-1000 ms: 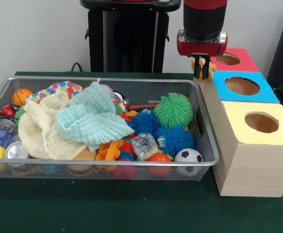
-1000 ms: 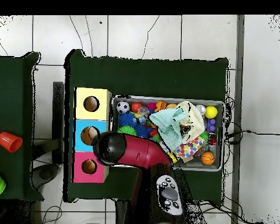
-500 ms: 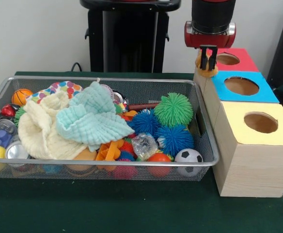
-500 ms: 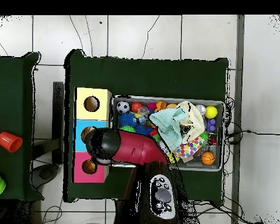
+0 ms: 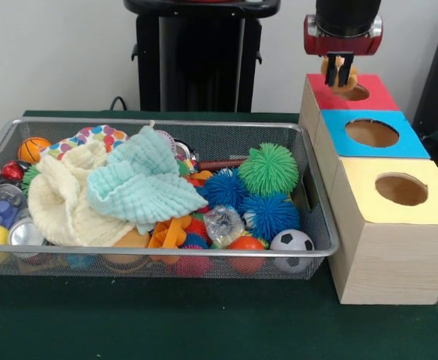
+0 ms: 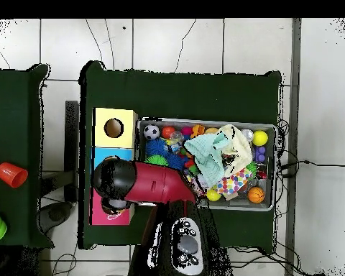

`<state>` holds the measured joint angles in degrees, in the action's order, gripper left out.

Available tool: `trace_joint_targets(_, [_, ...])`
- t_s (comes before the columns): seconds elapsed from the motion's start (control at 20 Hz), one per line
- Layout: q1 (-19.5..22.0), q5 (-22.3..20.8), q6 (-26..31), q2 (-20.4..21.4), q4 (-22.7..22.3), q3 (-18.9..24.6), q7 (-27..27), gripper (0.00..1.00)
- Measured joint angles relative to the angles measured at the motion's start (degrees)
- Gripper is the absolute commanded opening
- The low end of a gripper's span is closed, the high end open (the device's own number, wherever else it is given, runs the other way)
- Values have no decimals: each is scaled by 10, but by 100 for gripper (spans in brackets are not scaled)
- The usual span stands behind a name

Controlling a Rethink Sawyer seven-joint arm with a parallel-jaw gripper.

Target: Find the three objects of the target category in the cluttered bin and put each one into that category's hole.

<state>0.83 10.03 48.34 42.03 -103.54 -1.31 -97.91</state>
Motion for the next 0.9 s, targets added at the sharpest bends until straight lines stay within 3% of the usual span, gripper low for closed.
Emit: trace_joint_targets(0.9, [0, 7, 15, 0, 3, 0, 0, 0])
